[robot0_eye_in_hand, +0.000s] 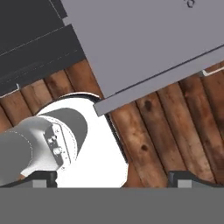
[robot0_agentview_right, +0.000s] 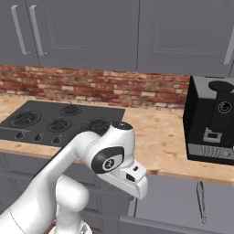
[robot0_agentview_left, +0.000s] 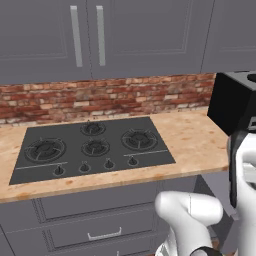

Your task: Take the tongs from the drawer on the right and place them on the dining counter next to the tray containing the kebab skewer.

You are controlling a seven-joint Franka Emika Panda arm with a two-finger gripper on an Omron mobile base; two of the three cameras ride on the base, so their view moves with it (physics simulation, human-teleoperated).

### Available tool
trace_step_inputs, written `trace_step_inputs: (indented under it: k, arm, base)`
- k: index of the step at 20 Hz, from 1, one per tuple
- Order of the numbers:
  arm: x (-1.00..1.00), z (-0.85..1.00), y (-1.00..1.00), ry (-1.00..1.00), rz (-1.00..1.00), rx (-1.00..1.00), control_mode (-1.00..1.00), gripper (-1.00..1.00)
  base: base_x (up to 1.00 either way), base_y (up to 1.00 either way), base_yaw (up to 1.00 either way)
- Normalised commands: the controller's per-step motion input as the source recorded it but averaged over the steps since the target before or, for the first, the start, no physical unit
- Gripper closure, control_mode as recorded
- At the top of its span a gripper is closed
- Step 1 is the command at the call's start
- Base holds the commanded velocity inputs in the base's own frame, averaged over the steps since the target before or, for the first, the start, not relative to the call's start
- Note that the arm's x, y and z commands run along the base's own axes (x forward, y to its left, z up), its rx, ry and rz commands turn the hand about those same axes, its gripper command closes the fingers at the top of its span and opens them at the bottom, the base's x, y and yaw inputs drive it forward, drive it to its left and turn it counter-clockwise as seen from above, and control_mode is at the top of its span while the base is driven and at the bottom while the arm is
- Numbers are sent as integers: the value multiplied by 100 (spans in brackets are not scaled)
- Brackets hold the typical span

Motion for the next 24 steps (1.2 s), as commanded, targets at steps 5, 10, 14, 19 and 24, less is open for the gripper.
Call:
trace_step_inputs:
  k: [5,10,14,19,24]
  arm:
    - [16,-18,-1,0,24,1,-100,-100]
    - [19,-13,-5,-1,21,9,-100,-100]
    - [5,-14,-5,0,4,3,-100,-100]
    - [7,-23,-14,0,0,1,-100,-100]
    - [20,-27,-3,0,0,0,-100,-100]
  base:
    - [0,0,0]
    - [0,0,0]
    - [0,0,0]
    - [0,0,0]
    - [0,0,0]
